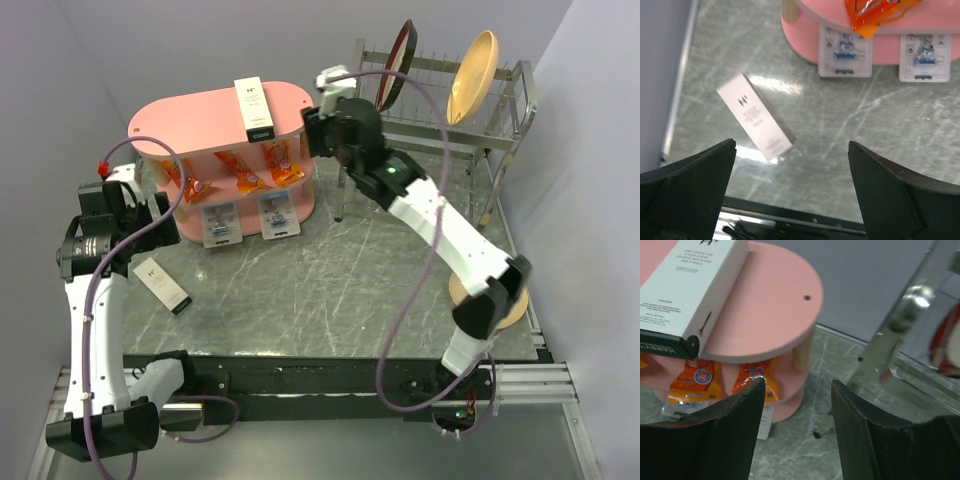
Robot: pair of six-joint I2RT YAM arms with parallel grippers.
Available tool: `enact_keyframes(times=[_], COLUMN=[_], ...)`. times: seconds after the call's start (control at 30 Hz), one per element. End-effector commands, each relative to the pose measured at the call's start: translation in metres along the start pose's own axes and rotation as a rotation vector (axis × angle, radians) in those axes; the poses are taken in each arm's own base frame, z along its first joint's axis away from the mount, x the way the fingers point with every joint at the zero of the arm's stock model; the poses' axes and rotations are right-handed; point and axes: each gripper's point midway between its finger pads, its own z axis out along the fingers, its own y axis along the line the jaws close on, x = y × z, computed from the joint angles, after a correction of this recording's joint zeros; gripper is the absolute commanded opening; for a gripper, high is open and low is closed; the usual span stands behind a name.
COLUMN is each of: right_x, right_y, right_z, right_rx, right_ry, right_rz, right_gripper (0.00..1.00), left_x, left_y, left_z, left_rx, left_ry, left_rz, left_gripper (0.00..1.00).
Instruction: Place and organize the shaving razors onto the shelf
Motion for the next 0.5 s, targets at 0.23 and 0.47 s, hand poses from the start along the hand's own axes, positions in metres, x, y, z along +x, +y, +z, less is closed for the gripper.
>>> enact_keyframes(times=[0.23,0.47], right_x=[-0.001,0.044], right_y=[-0.039,-0.054], right_z=[-0.077,-0.084], right_rx=[0.035,0.042], right_ry=[-0.054,0.031], right_rz=[0.010,0.033], right_gripper=[0.66,0.66], left_x=[0.105,0.163], left_y=[0.045,0.041], left_z=[0.046,0.075], left_rx=[-0.208,-0.242], left_ry=[0.427,0.592], left_rz=[-0.467,-0.579], left_gripper=[0.99,0.99])
